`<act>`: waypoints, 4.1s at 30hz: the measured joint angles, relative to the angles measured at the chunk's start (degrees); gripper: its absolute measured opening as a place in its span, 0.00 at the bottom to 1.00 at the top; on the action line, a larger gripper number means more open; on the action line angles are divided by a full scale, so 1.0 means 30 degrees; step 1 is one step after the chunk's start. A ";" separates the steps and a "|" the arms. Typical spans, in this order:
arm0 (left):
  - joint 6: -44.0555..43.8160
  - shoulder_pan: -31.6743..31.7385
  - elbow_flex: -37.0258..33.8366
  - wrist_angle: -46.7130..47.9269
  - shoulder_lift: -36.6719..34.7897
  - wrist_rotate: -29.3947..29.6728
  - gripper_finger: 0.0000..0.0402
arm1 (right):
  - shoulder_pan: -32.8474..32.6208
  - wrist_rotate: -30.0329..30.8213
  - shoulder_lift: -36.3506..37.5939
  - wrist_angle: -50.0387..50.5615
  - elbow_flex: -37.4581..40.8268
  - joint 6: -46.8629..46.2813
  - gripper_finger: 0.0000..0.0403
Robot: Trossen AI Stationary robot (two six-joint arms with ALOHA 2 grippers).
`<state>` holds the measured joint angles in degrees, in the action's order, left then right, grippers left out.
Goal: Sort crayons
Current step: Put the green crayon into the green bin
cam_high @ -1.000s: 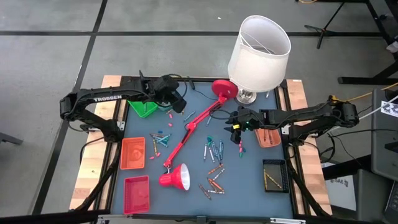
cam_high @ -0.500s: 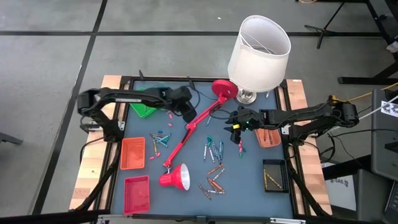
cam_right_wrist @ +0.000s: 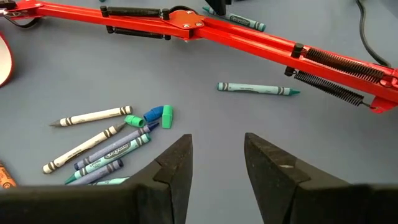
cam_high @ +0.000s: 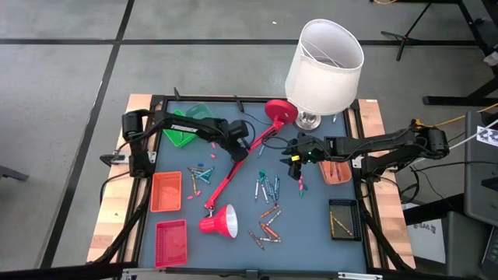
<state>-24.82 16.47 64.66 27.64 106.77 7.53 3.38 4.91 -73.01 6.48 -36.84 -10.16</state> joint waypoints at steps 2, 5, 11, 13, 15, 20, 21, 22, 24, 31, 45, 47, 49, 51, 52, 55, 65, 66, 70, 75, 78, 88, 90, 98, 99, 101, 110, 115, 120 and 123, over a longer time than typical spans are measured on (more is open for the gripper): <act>0.0000 0.0000 0.0000 0.0001 0.0188 -0.0001 0.18 | 0.0000 0.0000 -0.0006 0.0000 0.0000 0.0000 0.35; 0.0000 0.0000 0.0000 0.0001 0.0450 0.0005 0.18 | 0.0000 -0.0002 0.0000 0.0000 0.0000 0.0001 0.35; 0.0000 -0.0004 0.0054 0.0008 0.0895 -0.0308 0.17 | 0.0000 -0.0004 0.0000 0.0000 0.0000 0.0000 0.35; 0.0000 0.0007 0.0080 0.0008 0.1025 -0.0510 0.16 | 0.0000 0.0000 0.0000 0.0000 0.0000 0.0001 0.35; 0.0000 0.0007 0.0080 0.0012 0.1038 -0.0595 0.14 | 0.0000 -0.0001 0.0000 0.0000 0.0000 0.0000 0.35; 0.0000 0.0032 0.0073 0.0004 0.1068 -0.0606 0.08 | 0.0000 -0.0006 0.0000 0.0000 0.0000 0.0000 0.35; -0.0005 0.0044 0.0063 0.0008 0.1070 -0.0611 0.07 | 0.0000 -0.0003 0.0000 0.0000 0.0000 -0.0003 0.35; -0.0007 0.0044 0.0056 0.0018 0.1075 -0.0615 0.06 | 0.0000 0.0000 -0.0007 0.0000 0.0000 0.0000 0.35; -0.0004 0.0044 0.0051 0.0042 0.1075 -0.0613 0.04 | 0.0000 0.0000 -0.0001 0.0000 0.0000 -0.0006 0.35; -0.0003 0.0213 0.0007 -0.0001 0.0758 -0.0458 0.03 | 0.0000 0.0000 0.0000 0.0000 0.0000 0.0001 0.35; 0.0459 0.1408 -0.0058 0.1347 -0.1602 -0.0626 0.03 | 0.0004 0.0000 0.0000 -0.0102 0.0000 0.0001 0.35; 0.0474 0.1584 -0.0036 0.1542 -0.2299 -0.0595 0.03 | 0.0000 -0.0007 0.0000 -0.0092 0.0000 0.0001 0.35; 0.0474 0.1756 -0.0029 0.2054 -0.3067 -0.0436 0.03 | 0.0000 0.0000 0.0000 -0.0117 0.0000 0.0001 0.35; 0.0481 0.1966 -0.0029 0.2878 -0.3903 -0.0204 0.03 | 0.0000 -0.0007 0.0000 -0.0117 0.0000 0.0001 0.35; 0.0481 0.2096 -0.0029 0.3373 -0.4326 -0.0099 0.03 | 0.0000 0.0000 0.0000 -0.0117 0.0000 0.0001 0.35; 0.0482 0.2548 -0.0029 0.5358 -0.5615 0.0601 0.03 | 0.0000 -0.0001 0.0000 -0.0119 0.0000 0.0001 0.35; 0.0309 0.4269 0.0000 1.2426 -0.8623 0.2735 0.03 | 0.0000 0.0000 0.0000 -0.0132 0.0000 0.0001 0.35; 0.0302 0.4450 0.0000 1.3074 -0.8727 0.2807 0.03 | 0.0001 0.0000 0.0000 -0.0138 0.0000 0.0001 0.35; -0.0352 0.5115 0.0007 1.5339 -0.8739 0.2811 0.03 | 0.0000 0.0000 0.0000 -0.0138 0.0000 0.0001 0.35; -0.1127 0.5800 0.0004 1.6790 -0.8739 0.2844 0.03 | 0.0000 0.0000 0.0000 -0.0138 0.0000 0.0001 0.35; -0.1783 0.6200 0.0000 1.7159 -0.8739 0.2813 0.03 | 0.0000 0.0000 0.0000 -0.0138 0.0000 0.0008 0.35; -0.2047 0.7099 0.0004 1.7148 -0.8739 0.2833 0.03 | 0.0000 0.0000 0.0000 -0.0136 0.0000 0.0001 0.35; -0.2047 0.7223 0.0002 1.7144 -0.8739 0.2833 0.04 | 0.0000 0.0000 0.0000 -0.0138 0.0000 0.0001 0.35; -0.0583 0.7388 0.0000 1.7044 -0.8739 0.2833 0.15 | 0.0003 0.0004 0.0000 -0.0131 0.0000 0.0001 0.35; -0.0583 0.7380 0.0006 1.7049 -0.8739 0.2832 0.17 | 0.0000 0.0002 0.0000 -0.0131 0.0000 0.0001 0.35; -0.0583 0.7387 0.0000 1.7023 -0.8739 0.2833 0.19 | 0.0000 0.0003 0.0000 -0.0134 0.0000 0.0001 0.35; -0.0576 0.7380 0.0007 1.5157 -0.8739 0.2651 0.25 | 0.0000 0.0007 0.0000 -0.0131 0.0000 0.0005 0.35; -0.0568 0.7373 0.0001 1.3014 -0.8739 0.2636 0.25 | 0.0000 0.0007 0.0000 -0.0131 0.0000 0.0001 0.35; -0.0531 0.7164 0.0007 1.0996 -0.8739 0.2630 0.25 | 0.0000 0.0007 0.0000 -0.0131 0.0000 0.0001 0.35; -0.0525 0.6819 0.0007 0.9941 -0.8739 0.2611 0.25 | 0.0000 0.0007 0.0000 -0.0131 0.0000 0.0005 0.35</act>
<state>-26.39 36.93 64.69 57.46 80.55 15.37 3.38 4.93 -73.01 6.09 -36.84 -10.14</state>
